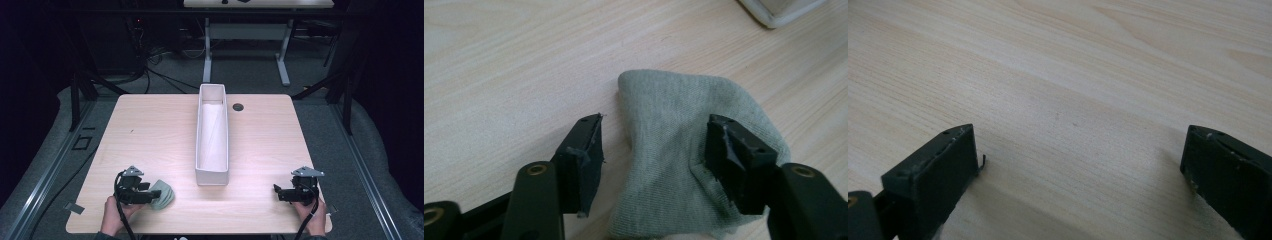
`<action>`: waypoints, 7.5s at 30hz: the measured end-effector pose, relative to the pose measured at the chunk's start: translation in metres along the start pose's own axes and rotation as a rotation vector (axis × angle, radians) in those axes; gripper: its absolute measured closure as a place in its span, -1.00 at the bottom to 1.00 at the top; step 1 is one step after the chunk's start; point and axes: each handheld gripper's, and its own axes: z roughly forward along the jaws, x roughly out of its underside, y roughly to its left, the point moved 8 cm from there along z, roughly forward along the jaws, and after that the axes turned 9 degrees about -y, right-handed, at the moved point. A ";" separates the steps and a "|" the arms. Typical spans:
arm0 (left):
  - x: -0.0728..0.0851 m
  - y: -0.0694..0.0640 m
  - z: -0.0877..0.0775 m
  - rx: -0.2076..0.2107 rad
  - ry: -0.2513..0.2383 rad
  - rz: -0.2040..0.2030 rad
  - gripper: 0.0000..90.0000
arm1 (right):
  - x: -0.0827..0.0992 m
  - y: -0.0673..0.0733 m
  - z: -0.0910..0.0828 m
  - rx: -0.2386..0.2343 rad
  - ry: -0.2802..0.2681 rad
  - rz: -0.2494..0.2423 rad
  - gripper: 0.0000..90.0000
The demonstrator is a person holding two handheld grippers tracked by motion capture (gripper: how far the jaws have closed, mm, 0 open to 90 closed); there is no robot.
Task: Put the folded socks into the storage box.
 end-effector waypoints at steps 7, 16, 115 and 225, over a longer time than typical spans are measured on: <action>0.002 -0.005 0.003 0.013 0.011 0.024 0.26 | 0.000 0.000 0.000 0.002 0.002 0.001 -0.97; 0.001 -0.015 0.002 -0.013 0.011 0.096 0.59 | 0.000 0.000 0.000 0.002 0.001 0.001 -0.96; -0.087 -0.020 -0.057 -0.064 -0.144 0.285 0.82 | 0.000 -0.001 0.000 -0.003 0.000 -0.005 -0.96; -0.219 -0.090 -0.046 0.014 -0.201 0.522 0.82 | -0.002 0.001 0.003 -0.001 0.002 -0.003 -0.97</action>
